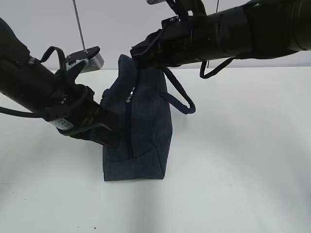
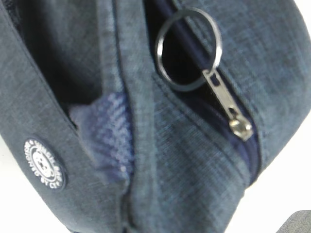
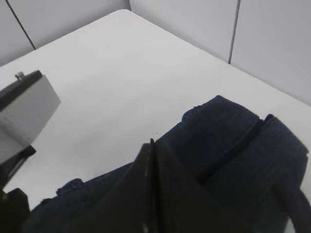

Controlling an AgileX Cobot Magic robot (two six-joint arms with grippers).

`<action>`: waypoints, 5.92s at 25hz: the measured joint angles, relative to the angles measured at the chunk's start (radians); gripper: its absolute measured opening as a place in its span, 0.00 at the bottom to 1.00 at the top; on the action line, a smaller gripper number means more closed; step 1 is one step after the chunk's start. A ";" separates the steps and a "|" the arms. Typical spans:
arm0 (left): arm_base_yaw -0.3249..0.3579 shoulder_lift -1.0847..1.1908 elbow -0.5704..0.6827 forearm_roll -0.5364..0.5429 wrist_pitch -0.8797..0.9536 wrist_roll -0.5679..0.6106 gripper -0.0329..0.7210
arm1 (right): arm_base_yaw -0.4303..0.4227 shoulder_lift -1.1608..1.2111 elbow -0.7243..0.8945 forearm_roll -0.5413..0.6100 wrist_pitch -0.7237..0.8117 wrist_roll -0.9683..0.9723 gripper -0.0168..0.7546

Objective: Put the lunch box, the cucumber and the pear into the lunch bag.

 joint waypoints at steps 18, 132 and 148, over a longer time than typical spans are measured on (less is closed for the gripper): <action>0.000 0.000 0.000 0.000 -0.003 0.000 0.04 | 0.000 0.026 -0.280 -0.875 0.390 1.216 0.42; 0.000 0.000 0.000 0.000 -0.018 0.000 0.04 | 0.020 0.358 -0.641 -0.943 0.836 1.728 0.27; -0.001 0.000 0.000 -0.006 -0.028 0.000 0.04 | 0.025 0.358 -0.748 -1.065 0.854 1.686 0.03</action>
